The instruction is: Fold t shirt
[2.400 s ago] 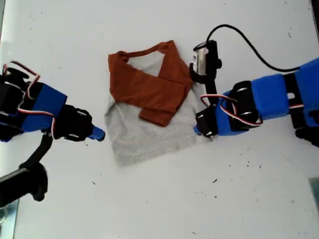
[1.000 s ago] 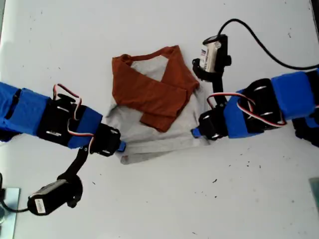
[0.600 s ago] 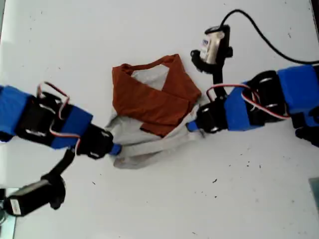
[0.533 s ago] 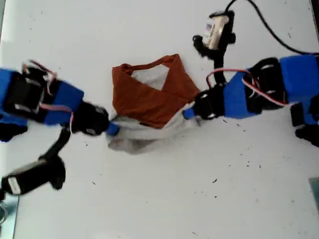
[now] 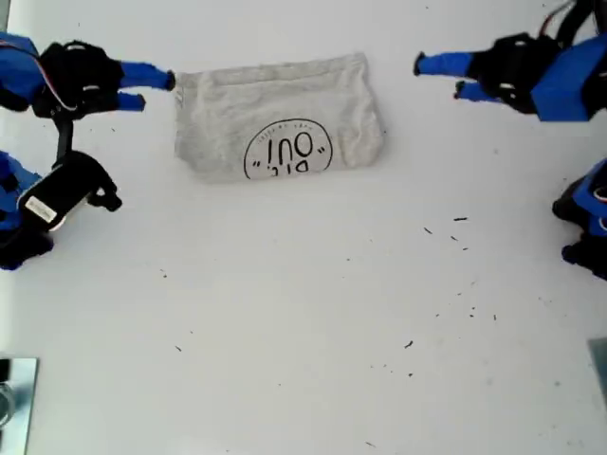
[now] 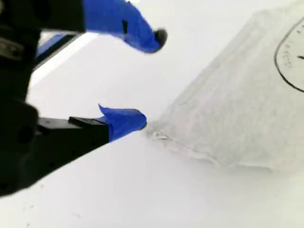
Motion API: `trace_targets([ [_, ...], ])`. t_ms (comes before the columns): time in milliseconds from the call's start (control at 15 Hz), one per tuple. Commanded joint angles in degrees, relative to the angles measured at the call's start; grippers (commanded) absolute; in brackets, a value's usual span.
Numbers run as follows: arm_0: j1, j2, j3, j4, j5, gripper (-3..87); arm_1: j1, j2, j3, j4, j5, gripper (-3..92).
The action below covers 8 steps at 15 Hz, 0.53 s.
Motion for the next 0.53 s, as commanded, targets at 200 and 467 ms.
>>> trace_targets([
  [200,24.43,25.22,22.76,-5.89,-9.14,-0.2,-20.48,36.56,26.89,9.67,10.99,3.5],
  [467,38.23,52.38,39.81,1.23,-24.26,-0.3,-28.12,38.41,37.18,17.31,18.81,3.6],
])
